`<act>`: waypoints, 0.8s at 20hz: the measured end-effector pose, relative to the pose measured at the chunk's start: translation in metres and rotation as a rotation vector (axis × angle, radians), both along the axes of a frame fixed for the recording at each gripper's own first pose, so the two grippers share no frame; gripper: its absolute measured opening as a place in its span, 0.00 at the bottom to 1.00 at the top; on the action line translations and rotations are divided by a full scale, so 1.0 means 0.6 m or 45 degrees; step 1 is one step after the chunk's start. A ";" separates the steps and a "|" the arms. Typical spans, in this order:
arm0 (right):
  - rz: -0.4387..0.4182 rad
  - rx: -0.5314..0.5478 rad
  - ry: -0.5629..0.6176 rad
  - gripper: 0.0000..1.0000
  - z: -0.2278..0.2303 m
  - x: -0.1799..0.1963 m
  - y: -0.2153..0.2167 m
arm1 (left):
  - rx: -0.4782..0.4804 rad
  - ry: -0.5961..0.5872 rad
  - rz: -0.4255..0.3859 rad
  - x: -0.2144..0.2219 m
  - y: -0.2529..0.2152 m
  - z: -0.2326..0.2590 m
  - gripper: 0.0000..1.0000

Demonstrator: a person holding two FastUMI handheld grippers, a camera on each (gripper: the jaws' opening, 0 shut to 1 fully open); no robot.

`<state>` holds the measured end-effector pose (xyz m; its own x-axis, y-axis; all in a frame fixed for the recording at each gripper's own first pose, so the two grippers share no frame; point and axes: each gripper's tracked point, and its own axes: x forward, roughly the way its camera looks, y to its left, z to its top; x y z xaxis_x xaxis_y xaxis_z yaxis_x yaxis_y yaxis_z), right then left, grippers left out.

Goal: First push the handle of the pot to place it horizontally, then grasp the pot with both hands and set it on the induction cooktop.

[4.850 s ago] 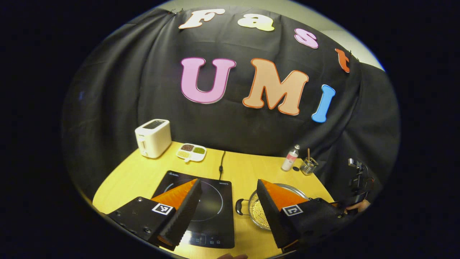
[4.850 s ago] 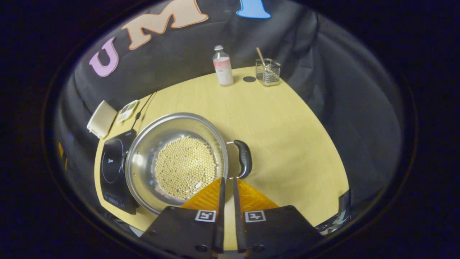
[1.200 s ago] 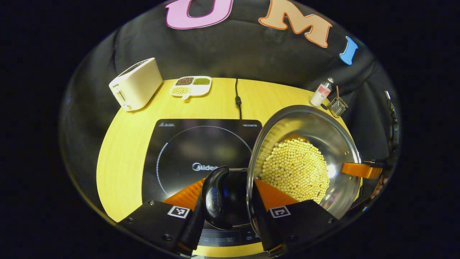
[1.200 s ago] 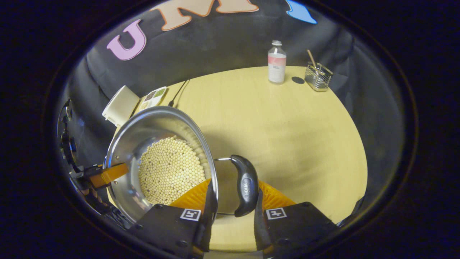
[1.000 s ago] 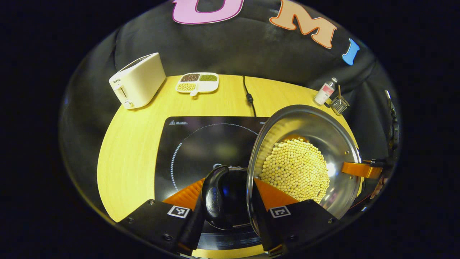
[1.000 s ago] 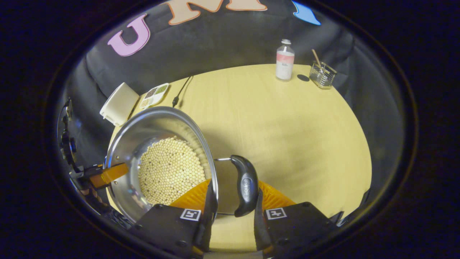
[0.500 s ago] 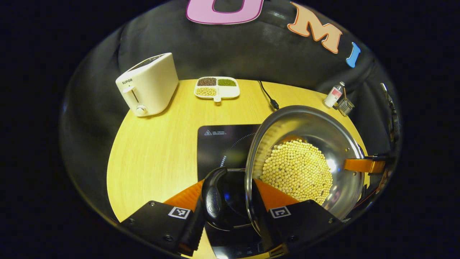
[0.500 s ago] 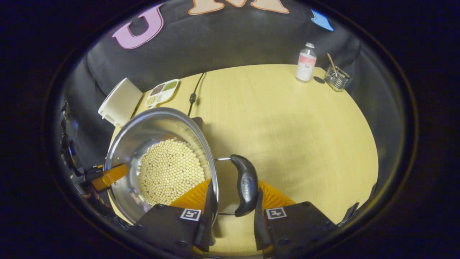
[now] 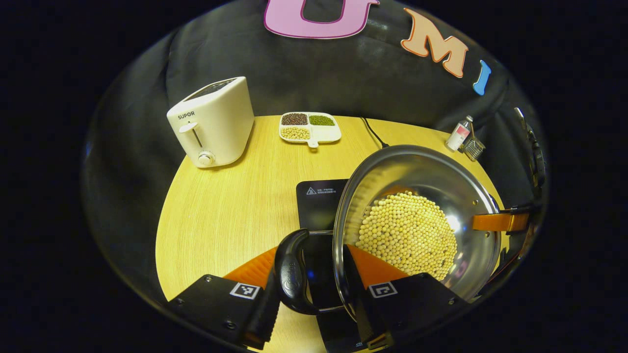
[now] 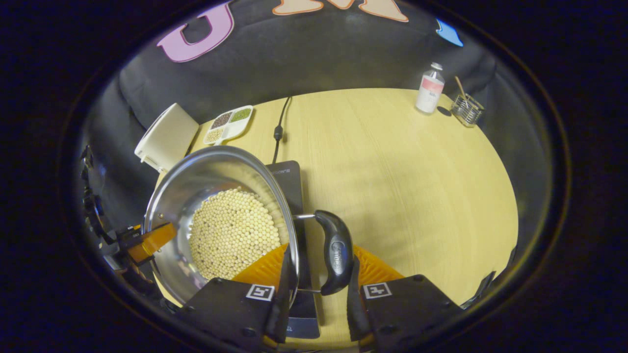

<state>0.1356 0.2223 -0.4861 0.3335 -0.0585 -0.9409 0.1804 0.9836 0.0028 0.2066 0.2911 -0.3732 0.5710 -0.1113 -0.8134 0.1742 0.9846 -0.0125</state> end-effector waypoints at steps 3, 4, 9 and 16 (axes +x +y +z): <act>0.008 0.011 0.002 0.44 -0.005 0.001 0.005 | 0.026 0.016 0.023 -0.005 0.009 -0.004 0.68; 0.015 0.017 -0.007 0.48 -0.001 0.000 0.010 | 0.044 0.033 0.036 -0.009 0.012 -0.008 0.74; 0.055 -0.014 -0.114 0.63 0.030 0.003 0.003 | -0.012 -0.087 0.100 -0.004 0.006 0.019 0.77; 0.085 0.065 -0.212 0.94 0.068 0.001 -0.006 | 0.032 -0.200 0.187 -0.021 0.015 0.072 0.87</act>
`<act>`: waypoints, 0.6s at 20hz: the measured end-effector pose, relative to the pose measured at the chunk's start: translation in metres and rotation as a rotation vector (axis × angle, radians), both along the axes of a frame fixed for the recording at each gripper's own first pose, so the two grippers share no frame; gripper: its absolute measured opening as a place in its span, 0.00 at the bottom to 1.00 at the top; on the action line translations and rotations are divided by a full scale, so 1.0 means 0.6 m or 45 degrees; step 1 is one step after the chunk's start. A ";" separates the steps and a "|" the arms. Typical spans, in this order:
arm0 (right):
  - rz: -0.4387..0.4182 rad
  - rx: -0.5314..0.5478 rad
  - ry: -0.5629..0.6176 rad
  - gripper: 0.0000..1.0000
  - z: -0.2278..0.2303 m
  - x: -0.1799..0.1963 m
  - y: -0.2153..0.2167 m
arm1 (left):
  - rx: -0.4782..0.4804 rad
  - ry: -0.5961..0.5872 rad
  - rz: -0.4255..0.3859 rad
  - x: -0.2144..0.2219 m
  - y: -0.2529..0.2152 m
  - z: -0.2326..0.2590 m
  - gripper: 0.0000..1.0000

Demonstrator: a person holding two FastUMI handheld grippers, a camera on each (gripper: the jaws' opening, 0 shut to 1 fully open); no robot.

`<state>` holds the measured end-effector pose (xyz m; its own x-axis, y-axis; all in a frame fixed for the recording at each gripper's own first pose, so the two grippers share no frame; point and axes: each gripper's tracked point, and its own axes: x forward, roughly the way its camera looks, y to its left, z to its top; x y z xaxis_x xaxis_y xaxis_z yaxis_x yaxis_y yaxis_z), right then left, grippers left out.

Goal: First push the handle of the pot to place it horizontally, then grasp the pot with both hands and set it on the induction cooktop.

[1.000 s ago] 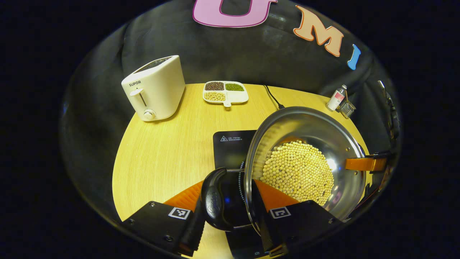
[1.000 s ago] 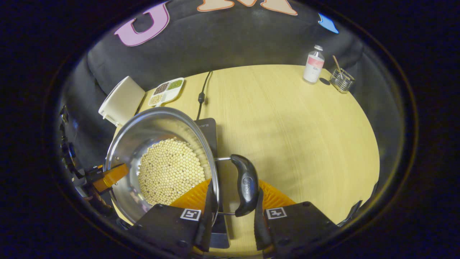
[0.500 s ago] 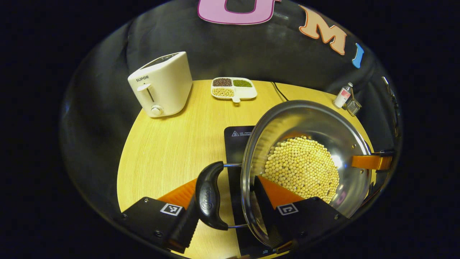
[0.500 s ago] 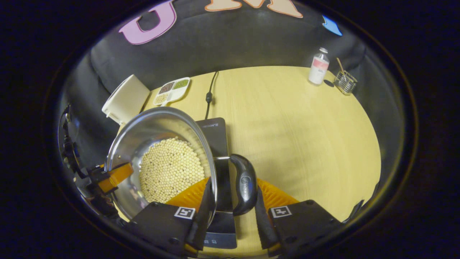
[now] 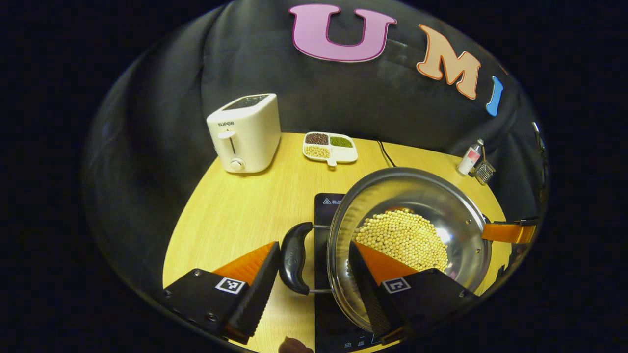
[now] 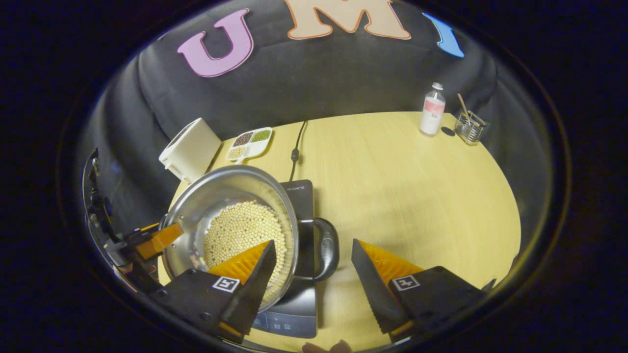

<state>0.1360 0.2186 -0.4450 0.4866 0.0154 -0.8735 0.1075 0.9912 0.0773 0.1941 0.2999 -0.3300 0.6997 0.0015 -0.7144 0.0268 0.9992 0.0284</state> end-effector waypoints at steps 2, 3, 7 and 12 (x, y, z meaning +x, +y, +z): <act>0.016 0.047 -0.054 0.94 0.025 0.002 -0.003 | 0.026 -0.040 0.025 -0.010 -0.005 0.024 0.90; 0.024 0.071 -0.091 0.94 0.043 0.006 -0.008 | 0.044 -0.063 0.046 -0.015 -0.005 0.039 0.92; 0.061 0.124 -0.216 0.94 0.118 -0.012 -0.075 | 0.054 -0.179 0.088 -0.050 -0.058 0.109 0.93; 0.084 0.131 -0.408 0.96 0.226 -0.065 -0.201 | 0.067 -0.386 0.065 -0.119 -0.205 0.220 0.93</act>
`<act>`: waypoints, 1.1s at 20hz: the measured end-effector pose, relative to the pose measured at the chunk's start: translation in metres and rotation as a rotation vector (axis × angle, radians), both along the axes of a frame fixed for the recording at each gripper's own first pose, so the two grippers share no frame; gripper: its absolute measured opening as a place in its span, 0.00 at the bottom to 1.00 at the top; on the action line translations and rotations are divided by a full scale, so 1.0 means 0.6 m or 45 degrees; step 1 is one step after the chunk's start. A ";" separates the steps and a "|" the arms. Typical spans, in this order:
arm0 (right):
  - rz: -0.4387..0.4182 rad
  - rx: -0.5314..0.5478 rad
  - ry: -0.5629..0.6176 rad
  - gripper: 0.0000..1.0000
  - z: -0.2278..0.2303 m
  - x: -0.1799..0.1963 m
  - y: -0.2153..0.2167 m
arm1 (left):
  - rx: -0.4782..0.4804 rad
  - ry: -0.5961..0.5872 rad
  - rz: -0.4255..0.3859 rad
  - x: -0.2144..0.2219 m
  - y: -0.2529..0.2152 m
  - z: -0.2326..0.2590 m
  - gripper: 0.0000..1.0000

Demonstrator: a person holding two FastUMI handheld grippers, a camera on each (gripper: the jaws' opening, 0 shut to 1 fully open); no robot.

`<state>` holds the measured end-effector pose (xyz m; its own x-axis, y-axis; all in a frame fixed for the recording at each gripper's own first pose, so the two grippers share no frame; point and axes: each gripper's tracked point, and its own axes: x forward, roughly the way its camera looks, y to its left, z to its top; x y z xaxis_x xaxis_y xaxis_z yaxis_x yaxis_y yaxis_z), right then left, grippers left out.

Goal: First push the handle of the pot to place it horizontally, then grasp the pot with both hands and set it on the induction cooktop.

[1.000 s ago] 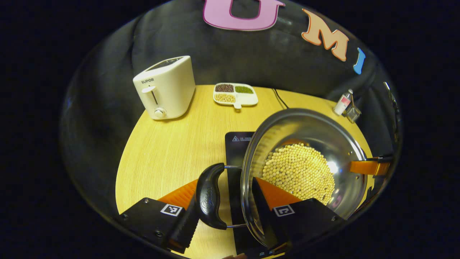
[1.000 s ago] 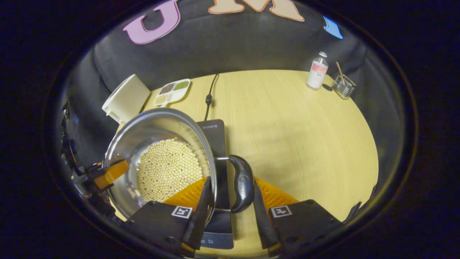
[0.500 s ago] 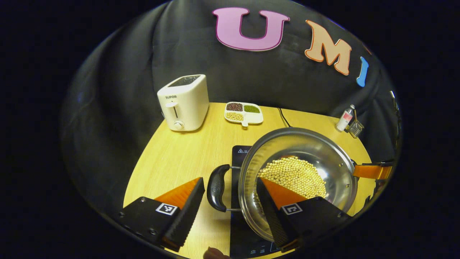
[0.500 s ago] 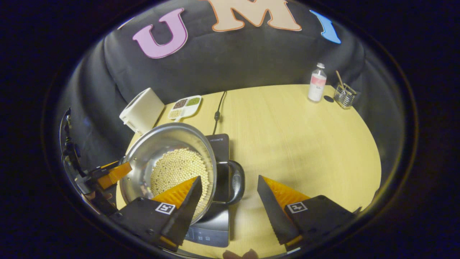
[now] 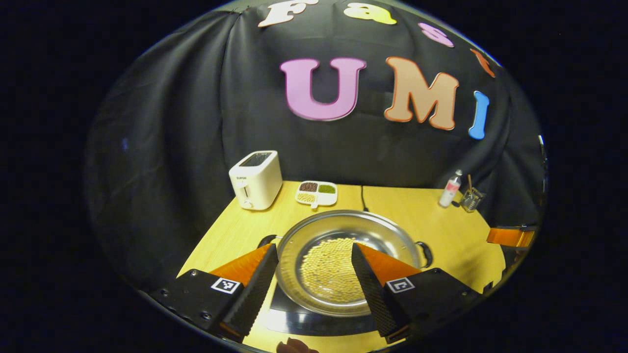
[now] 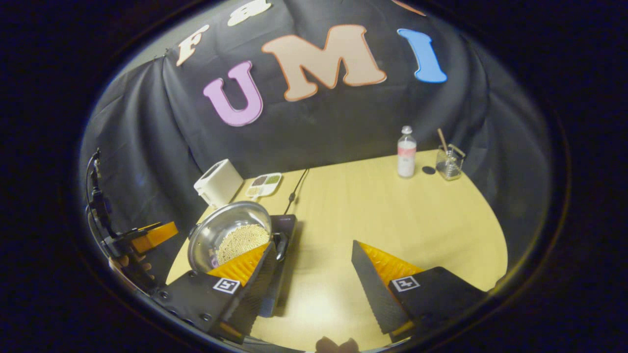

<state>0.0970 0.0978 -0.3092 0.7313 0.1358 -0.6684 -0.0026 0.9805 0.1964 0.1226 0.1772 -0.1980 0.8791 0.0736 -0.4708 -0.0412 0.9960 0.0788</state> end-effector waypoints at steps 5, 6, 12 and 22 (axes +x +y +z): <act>-0.009 0.013 -0.205 0.92 0.101 -0.036 -0.091 | -0.061 -0.184 -0.037 -0.059 -0.156 0.108 0.92; -0.033 0.045 -0.275 0.92 0.137 -0.037 -0.100 | -0.070 -0.223 -0.057 -0.067 -0.181 0.133 0.92; -0.049 -0.135 -0.716 0.91 0.327 -0.047 -0.163 | -0.010 -0.518 -0.193 -0.090 -0.289 0.278 0.91; -0.084 -0.353 -0.824 0.95 0.429 -0.084 -0.109 | 0.015 -0.610 -0.355 -0.119 -0.278 0.329 0.91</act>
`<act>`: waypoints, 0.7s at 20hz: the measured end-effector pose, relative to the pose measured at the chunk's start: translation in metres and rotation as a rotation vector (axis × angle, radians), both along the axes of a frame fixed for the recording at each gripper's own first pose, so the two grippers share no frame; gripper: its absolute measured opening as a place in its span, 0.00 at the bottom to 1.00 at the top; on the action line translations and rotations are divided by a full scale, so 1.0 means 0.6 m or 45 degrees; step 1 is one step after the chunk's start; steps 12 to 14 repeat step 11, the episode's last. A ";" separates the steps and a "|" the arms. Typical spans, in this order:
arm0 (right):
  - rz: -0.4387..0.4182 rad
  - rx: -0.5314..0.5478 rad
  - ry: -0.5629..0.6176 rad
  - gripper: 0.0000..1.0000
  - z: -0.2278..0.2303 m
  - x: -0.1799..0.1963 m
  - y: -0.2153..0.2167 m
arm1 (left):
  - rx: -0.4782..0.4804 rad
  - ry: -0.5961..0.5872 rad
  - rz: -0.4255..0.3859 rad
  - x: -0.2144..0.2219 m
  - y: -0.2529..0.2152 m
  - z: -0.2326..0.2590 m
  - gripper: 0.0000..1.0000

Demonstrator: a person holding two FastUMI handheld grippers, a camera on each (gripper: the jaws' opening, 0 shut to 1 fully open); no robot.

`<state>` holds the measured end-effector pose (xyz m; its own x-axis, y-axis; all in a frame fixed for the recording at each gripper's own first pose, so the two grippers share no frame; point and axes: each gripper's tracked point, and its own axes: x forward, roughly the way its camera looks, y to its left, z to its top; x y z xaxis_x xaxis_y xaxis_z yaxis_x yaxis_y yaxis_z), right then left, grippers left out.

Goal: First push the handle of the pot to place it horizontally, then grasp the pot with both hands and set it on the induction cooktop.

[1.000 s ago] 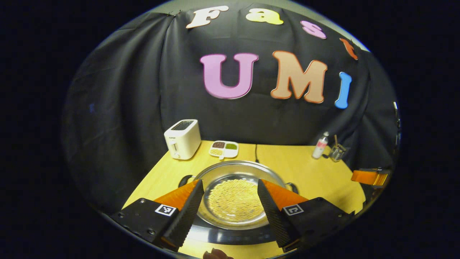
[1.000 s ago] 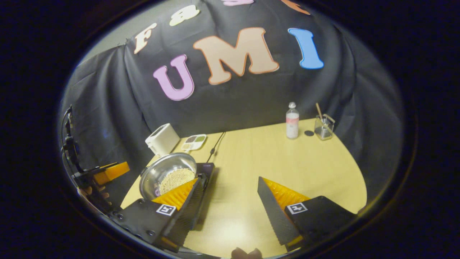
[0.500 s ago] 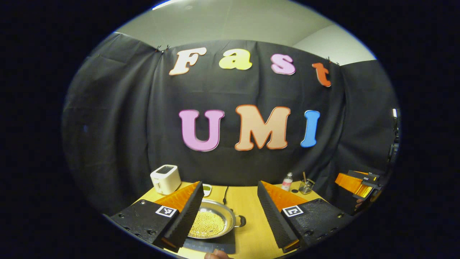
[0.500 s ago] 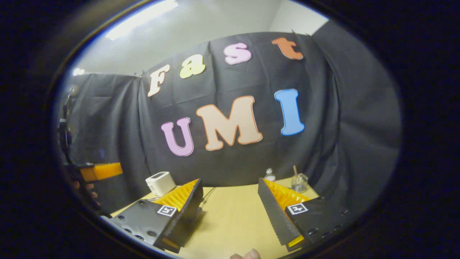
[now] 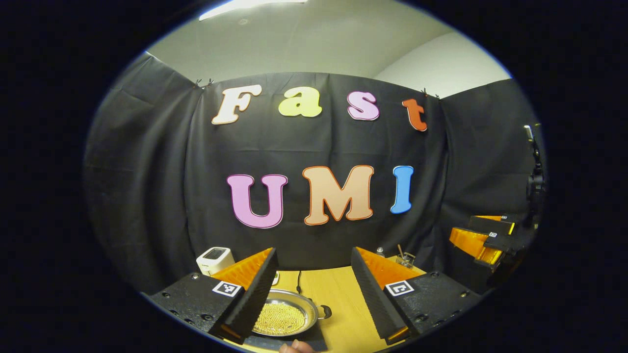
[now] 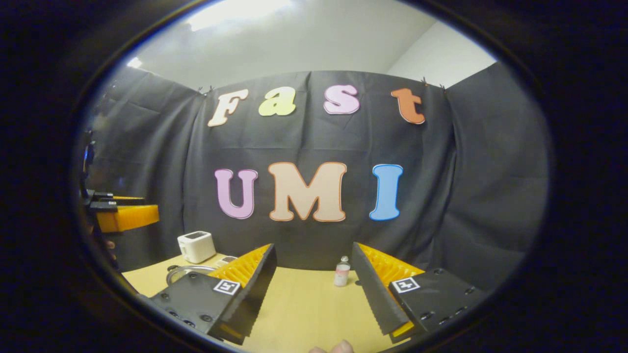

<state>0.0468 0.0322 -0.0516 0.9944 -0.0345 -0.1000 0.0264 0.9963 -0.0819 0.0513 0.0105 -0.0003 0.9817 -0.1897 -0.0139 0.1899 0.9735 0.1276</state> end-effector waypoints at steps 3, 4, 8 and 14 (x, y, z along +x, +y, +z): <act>0.004 0.036 0.057 0.92 -0.029 -0.017 0.047 | -0.022 -0.022 -0.014 -0.026 0.020 -0.005 0.91; 0.013 0.023 0.068 0.92 -0.031 -0.027 0.059 | -0.029 -0.026 -0.008 -0.029 0.027 -0.003 0.91; 0.010 -0.012 0.081 0.96 -0.024 -0.049 0.077 | -0.046 -0.020 0.034 -0.043 0.065 -0.006 0.91; -0.001 0.048 0.098 0.97 -0.022 -0.057 0.091 | -0.054 0.003 0.053 -0.053 0.080 -0.011 0.89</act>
